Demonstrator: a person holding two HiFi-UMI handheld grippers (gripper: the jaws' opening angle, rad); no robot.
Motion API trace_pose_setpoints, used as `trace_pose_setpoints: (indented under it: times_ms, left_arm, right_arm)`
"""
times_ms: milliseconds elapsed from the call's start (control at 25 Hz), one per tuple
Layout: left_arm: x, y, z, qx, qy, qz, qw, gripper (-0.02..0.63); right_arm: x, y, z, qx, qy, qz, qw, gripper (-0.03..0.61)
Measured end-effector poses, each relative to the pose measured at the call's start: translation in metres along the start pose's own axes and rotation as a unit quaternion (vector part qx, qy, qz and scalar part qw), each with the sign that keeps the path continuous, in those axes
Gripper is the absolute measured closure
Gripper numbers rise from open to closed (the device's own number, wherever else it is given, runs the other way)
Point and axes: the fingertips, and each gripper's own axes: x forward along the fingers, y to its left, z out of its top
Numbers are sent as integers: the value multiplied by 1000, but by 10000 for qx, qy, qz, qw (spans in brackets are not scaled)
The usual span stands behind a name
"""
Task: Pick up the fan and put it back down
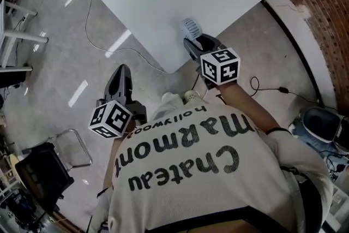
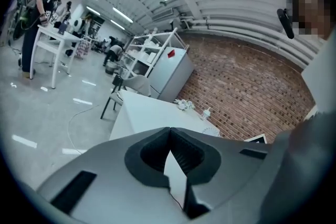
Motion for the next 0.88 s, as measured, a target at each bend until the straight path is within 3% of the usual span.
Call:
trace_pose_setpoints:
  times_ms: [440, 880]
  left_arm:
    - [32, -28, 22, 202, 241, -1069, 9938, 612]
    - [19, -13, 40, 317, 132, -1199, 9922, 612]
  right_arm:
    - [-43, 1, 20, 183, -415, -804, 9957, 413]
    - [-54, 15, 24, 310, -669, -1162, 9905, 413]
